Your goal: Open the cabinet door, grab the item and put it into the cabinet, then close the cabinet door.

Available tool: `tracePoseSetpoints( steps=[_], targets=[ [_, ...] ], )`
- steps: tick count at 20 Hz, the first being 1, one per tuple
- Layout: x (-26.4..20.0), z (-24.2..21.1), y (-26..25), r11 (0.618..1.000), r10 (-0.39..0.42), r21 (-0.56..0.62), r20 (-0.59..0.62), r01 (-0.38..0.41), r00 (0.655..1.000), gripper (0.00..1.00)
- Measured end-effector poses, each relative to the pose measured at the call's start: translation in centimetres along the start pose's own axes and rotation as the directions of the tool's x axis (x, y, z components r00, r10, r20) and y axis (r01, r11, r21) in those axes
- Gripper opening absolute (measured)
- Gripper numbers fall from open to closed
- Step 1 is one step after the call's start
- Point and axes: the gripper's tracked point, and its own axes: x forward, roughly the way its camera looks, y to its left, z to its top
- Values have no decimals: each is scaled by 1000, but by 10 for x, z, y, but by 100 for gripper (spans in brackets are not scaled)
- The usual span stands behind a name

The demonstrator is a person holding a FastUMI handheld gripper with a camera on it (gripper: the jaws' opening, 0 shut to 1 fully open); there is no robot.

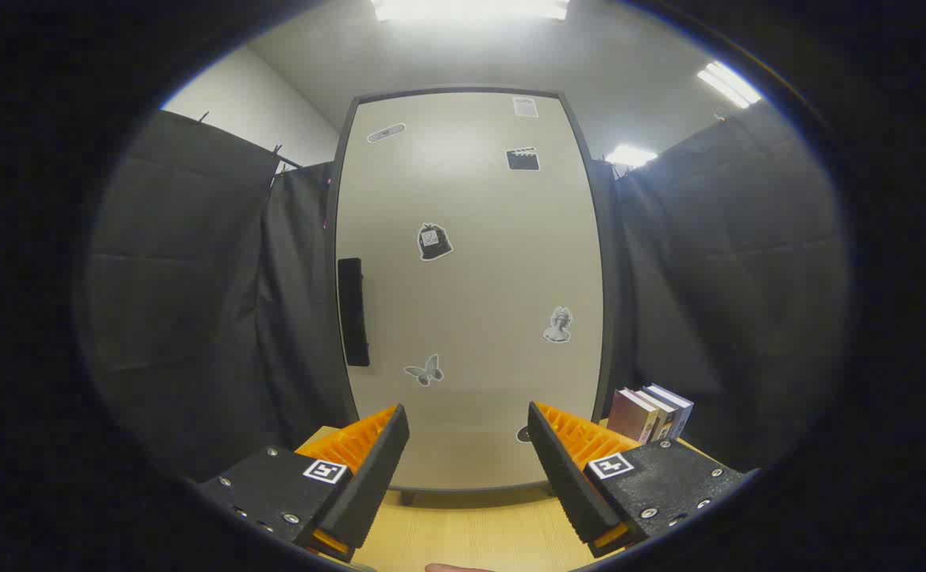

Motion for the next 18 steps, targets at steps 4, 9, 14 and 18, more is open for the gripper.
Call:
tracePoseSetpoints(
  steps=[4, 9, 14, 18],
  targets=[
    [2, 3, -4, 1000, -5, -14, 14, 5, 1000, 94],
    [6, 2, -8, 1000, -7, 13, 5, 7, 1000, 94],
    [12, 3, -15, 1000, -11, -5, 15, 12, 1000, 93],
    [13, 2, -19, 1000, -19, 2, 9, 19, 1000, 91]
  ],
)
